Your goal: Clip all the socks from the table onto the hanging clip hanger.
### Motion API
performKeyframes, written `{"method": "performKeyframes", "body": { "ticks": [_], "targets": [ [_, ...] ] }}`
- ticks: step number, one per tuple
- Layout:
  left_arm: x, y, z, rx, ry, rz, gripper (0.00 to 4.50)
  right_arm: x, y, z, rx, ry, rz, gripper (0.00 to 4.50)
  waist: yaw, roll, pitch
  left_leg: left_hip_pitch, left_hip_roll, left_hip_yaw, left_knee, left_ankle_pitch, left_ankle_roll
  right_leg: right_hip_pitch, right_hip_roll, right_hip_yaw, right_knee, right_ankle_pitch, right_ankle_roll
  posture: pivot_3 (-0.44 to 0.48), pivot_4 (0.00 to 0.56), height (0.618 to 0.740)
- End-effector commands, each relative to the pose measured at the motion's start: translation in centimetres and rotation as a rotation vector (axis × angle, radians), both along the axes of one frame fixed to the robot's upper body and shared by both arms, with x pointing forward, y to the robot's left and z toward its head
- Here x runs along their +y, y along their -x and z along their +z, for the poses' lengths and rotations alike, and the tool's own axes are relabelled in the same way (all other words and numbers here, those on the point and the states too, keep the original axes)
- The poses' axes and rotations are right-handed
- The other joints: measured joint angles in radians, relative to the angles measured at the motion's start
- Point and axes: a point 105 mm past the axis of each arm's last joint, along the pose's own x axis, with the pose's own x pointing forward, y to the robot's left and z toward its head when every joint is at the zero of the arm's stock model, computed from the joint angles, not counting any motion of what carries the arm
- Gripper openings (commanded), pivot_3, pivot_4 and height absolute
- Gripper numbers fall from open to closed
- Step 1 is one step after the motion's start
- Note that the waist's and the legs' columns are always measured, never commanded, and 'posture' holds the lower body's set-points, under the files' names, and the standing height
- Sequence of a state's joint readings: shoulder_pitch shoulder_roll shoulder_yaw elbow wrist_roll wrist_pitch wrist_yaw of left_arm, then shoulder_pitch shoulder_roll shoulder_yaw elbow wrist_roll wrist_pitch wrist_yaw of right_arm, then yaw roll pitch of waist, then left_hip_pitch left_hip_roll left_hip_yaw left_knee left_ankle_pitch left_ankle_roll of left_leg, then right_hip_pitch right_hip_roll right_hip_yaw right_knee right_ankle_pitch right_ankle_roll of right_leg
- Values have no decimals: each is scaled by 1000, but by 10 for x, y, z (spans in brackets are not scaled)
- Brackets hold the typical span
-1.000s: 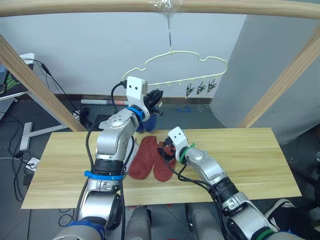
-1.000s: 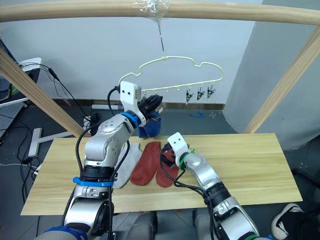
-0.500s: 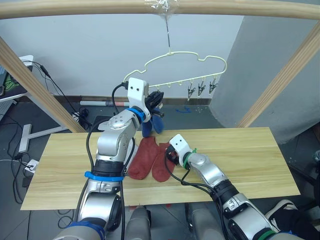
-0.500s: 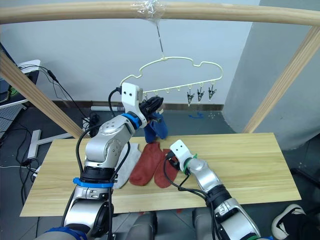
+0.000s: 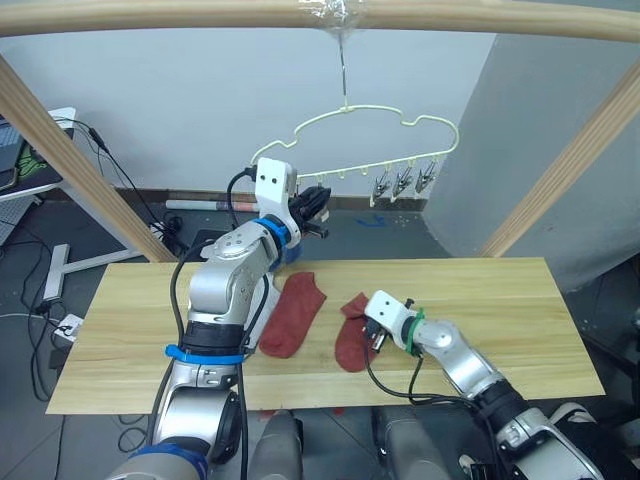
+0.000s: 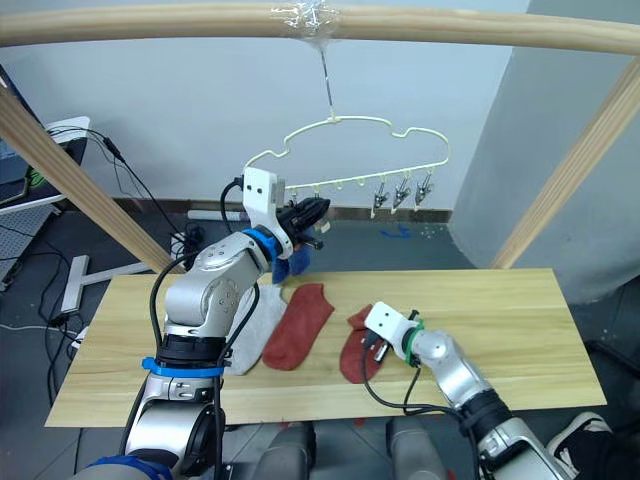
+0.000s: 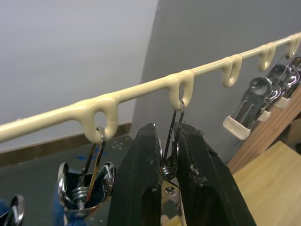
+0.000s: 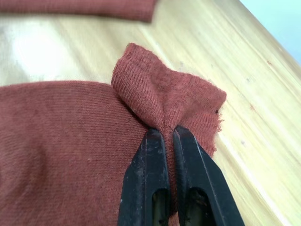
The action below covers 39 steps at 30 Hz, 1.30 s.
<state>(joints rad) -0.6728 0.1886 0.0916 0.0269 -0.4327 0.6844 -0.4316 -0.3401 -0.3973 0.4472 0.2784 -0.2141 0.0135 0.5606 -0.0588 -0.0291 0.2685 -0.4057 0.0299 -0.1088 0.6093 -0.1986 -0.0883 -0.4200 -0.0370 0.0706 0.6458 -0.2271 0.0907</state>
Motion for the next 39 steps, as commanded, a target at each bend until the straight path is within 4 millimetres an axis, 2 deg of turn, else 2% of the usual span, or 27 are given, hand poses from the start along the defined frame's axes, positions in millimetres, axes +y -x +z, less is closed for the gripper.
{"method": "performKeyframes", "body": {
  "ticks": [1,4,7,12,23,29,39],
  "targets": [
    [-4,12,-3,171,143,-130,181,3,8,61,-292,25,220,48,-5,0,0,0,0,0,0,0,0,0,0,0,0,0,0,-18,237,740],
    [-6,19,8,297,295,-232,181,-4,6,90,-488,107,287,48,-18,0,0,0,0,0,0,0,0,0,0,0,0,0,1,-27,233,740],
    [-3,22,13,356,355,-279,181,-7,2,114,-621,123,300,48,-24,0,0,1,0,0,0,0,0,0,0,0,0,0,1,-37,227,740],
    [0,25,15,409,403,-319,181,0,3,133,-720,94,321,48,-24,0,0,0,0,0,0,0,0,0,0,0,-1,0,0,-48,222,740],
    [1,23,13,403,372,-307,181,15,9,158,-810,56,361,48,-24,0,0,0,0,0,0,0,-1,0,0,0,0,0,0,-65,222,740],
    [0,23,13,390,364,-308,181,22,11,163,-822,47,383,48,-24,0,0,0,0,0,0,0,-1,0,0,0,0,0,0,-63,222,740],
    [4,21,20,367,385,-304,181,21,14,148,-754,53,399,48,-24,0,0,0,0,0,0,0,-1,0,0,0,0,0,0,-57,220,740]
  ]
}}
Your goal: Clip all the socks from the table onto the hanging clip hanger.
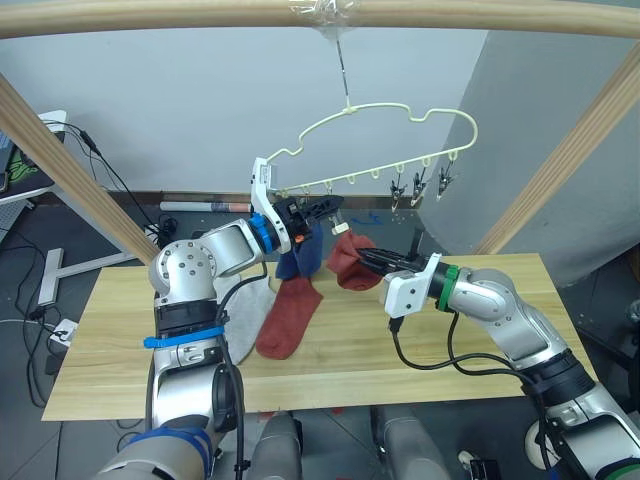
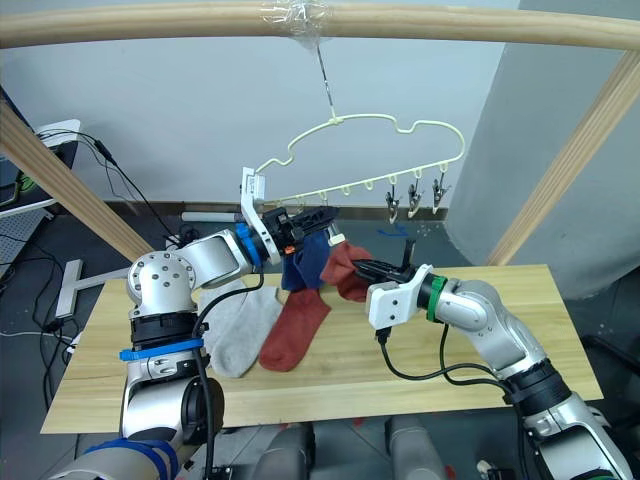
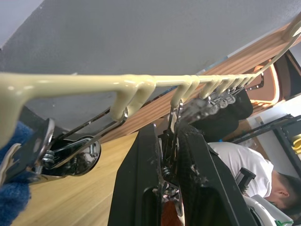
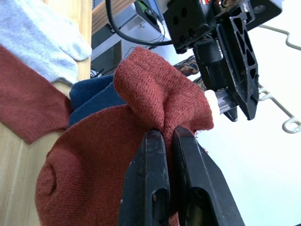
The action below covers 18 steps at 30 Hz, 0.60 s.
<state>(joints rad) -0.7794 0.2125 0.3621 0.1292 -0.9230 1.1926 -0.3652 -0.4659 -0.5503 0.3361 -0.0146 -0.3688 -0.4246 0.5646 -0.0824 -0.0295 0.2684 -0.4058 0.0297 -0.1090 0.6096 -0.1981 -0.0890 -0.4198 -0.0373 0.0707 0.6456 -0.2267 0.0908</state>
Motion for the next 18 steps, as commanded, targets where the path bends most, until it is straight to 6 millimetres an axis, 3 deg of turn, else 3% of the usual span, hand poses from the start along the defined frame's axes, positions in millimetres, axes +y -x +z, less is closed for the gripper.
{"method": "performKeyframes", "body": {
  "ticks": [1,6,18],
  "targets": [
    [-1,2,9,-29,19,-22,181,1,5,6,-15,-17,21,48,0,0,0,0,0,0,0,0,0,0,0,0,0,0,0,-55,220,740],
    [-5,5,13,-53,10,-44,181,1,5,4,-3,-6,24,48,0,0,0,0,0,0,0,0,0,0,0,0,0,0,0,-56,218,740],
    [-15,16,9,-66,-19,-119,181,8,-1,20,-64,-3,28,48,1,0,0,0,0,0,0,0,0,0,0,0,0,0,0,-60,211,740]
  ]
}}
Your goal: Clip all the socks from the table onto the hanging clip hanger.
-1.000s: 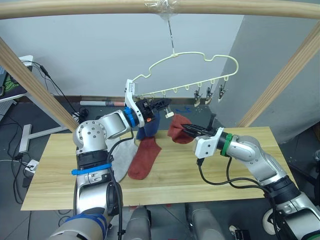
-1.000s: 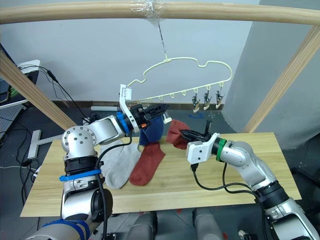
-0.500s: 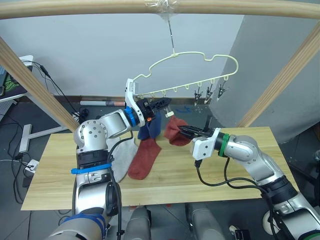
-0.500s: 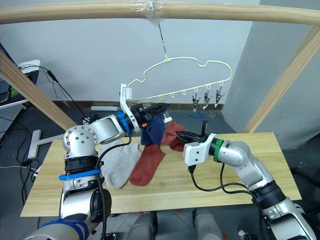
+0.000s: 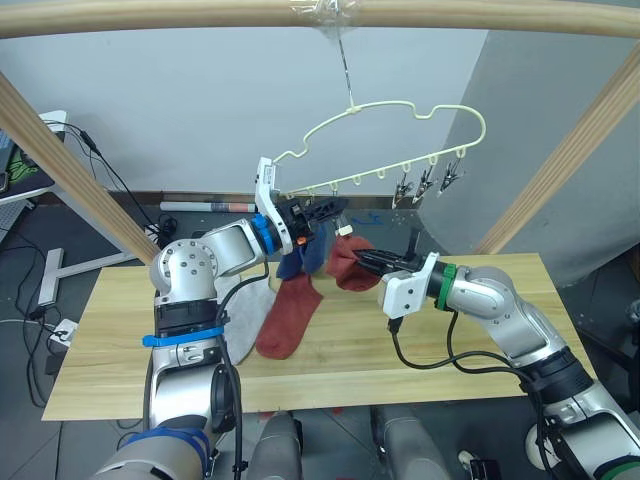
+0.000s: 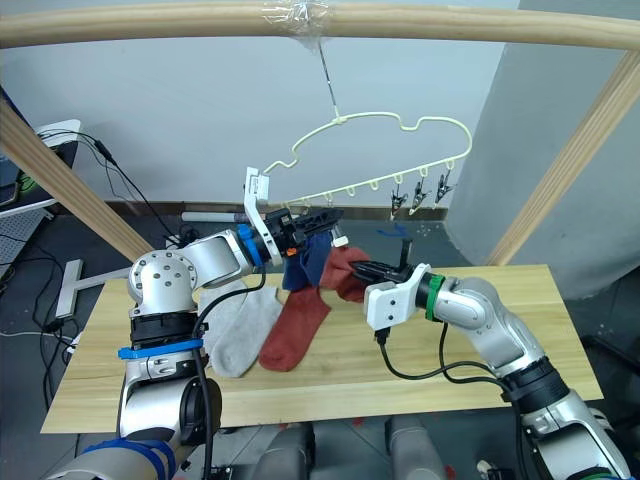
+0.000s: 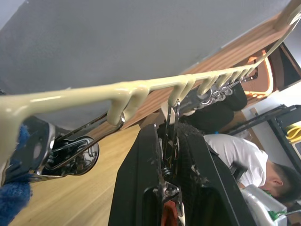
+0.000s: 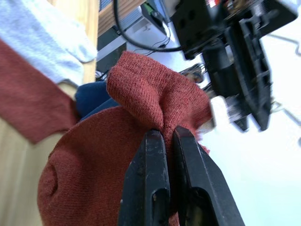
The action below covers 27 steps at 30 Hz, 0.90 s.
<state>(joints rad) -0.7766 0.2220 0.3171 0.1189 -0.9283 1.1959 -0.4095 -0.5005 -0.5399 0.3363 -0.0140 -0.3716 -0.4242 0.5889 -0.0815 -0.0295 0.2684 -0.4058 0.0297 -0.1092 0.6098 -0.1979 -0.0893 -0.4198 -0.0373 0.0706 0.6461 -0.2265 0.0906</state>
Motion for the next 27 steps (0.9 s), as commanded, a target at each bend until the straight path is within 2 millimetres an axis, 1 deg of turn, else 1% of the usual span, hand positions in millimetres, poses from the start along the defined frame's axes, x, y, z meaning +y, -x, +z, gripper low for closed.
{"method": "performKeyframes", "body": {
  "ticks": [1,3,13,15,16,18,26,27],
  "targets": [
    [-6,10,8,-47,-8,-58,181,2,0,13,-46,-15,4,48,0,0,0,0,0,0,0,0,0,0,0,0,0,0,0,-60,211,740],
    [-5,10,8,-48,-10,-60,181,2,0,13,-47,-15,0,48,0,0,0,0,0,0,0,0,0,0,0,0,0,2,-4,-60,211,740],
    [-3,10,7,-82,-37,-58,181,-2,-1,15,-49,-16,-16,48,0,0,0,0,0,0,0,0,0,0,0,0,0,3,-4,-63,214,740],
    [-2,9,7,-91,-44,-51,909,-3,-2,15,-47,-16,-20,0,0,0,0,0,0,0,0,0,0,0,0,0,0,3,-4,-63,214,740],
    [-1,9,7,-94,-46,-50,1139,-4,-2,15,-46,-16,-21,0,0,0,0,0,0,0,0,0,0,0,0,0,0,3,-4,-63,214,740],
    [-2,9,7,-94,-43,-53,1839,-5,-3,13,-43,-13,-25,0,0,0,0,0,0,0,0,0,0,0,0,0,0,3,-4,-63,214,740],
    [1,9,7,-95,-41,-50,4384,-5,-4,13,-37,-16,-32,0,-1,0,0,0,0,0,0,0,0,0,0,0,0,3,-4,-61,214,740],
    [4,10,8,-95,-39,-44,4473,-6,-5,12,-32,-21,-38,0,-1,0,0,0,0,0,0,0,0,0,0,0,0,3,-4,-61,214,740]
  ]
}}
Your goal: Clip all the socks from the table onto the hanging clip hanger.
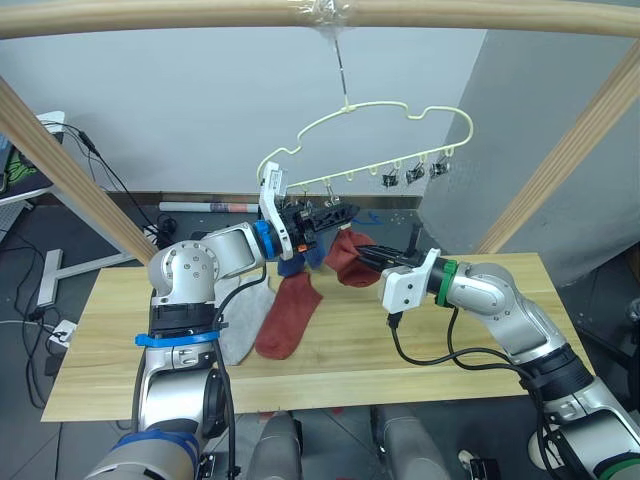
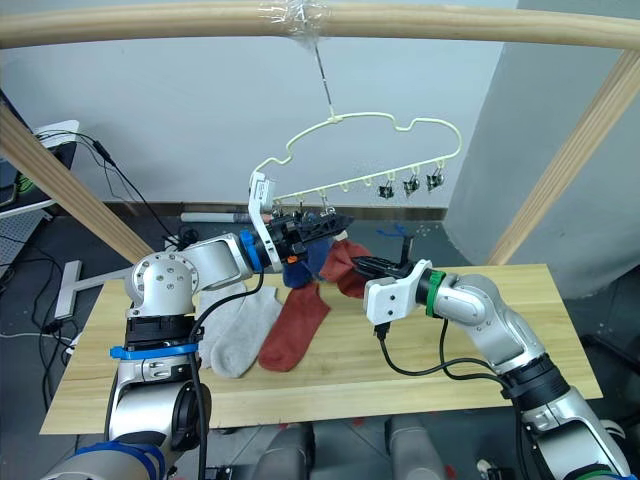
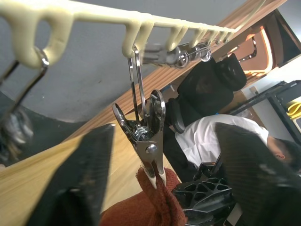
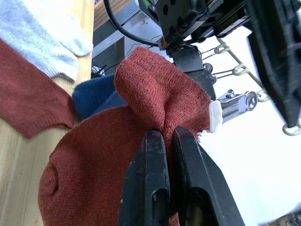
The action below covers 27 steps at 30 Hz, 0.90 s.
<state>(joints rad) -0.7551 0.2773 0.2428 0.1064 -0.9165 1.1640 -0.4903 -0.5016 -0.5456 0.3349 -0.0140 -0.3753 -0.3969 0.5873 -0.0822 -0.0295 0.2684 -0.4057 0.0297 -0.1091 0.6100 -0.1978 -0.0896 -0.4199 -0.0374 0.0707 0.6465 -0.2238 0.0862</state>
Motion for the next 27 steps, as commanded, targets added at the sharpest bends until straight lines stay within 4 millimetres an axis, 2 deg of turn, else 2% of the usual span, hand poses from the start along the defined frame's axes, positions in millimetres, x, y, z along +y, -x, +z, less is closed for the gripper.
{"method": "performKeyframes", "body": {
  "ticks": [1,8,10,14,16,18,21,23,27],
  "targets": [
    [8,6,14,-52,13,3,4473,-3,-3,13,-34,-38,-20,0,0,0,0,0,0,0,0,0,0,0,0,0,0,0,0,-61,214,740],
    [28,34,21,-35,10,-41,4473,0,-14,10,60,-146,-80,0,-2,0,0,0,0,0,0,0,0,0,0,0,1,0,0,-50,210,740],
    [34,46,19,-46,-42,-53,4473,1,-17,9,92,-180,-89,0,-1,0,0,0,0,0,0,0,0,0,0,0,1,0,0,-17,209,740],
    [52,64,-3,-88,-276,18,4500,0,-27,3,214,-302,-135,1128,-2,0,0,1,1,0,0,0,0,0,0,0,2,0,-1,10,208,740],
    [52,76,-21,-155,-410,-2,4500,-2,-31,-6,261,-343,-170,1858,3,0,0,1,1,0,-1,0,0,0,0,0,2,0,-1,38,210,740],
    [52,83,-32,-199,-462,-13,4500,-3,-34,-11,301,-391,-198,2570,12,0,0,1,0,0,-1,0,0,0,0,1,2,0,-1,38,210,740],
    [53,81,-31,-242,-439,20,4500,-5,-34,-15,331,-429,-225,3636,34,0,0,1,1,0,0,0,0,0,0,0,1,0,-3,61,215,740],
    [54,75,-20,-319,-420,82,4500,-9,-34,-17,390,-527,-282,4446,47,0,0,1,1,0,0,1,-1,0,0,0,1,-3,-5,67,216,740],
    [57,70,-9,-468,-464,144,4500,-20,-36,-9,470,-761,-410,4481,54,0,0,1,1,0,0,1,-1,0,0,0,1,-3,-7,74,218,740]
  ]
}}
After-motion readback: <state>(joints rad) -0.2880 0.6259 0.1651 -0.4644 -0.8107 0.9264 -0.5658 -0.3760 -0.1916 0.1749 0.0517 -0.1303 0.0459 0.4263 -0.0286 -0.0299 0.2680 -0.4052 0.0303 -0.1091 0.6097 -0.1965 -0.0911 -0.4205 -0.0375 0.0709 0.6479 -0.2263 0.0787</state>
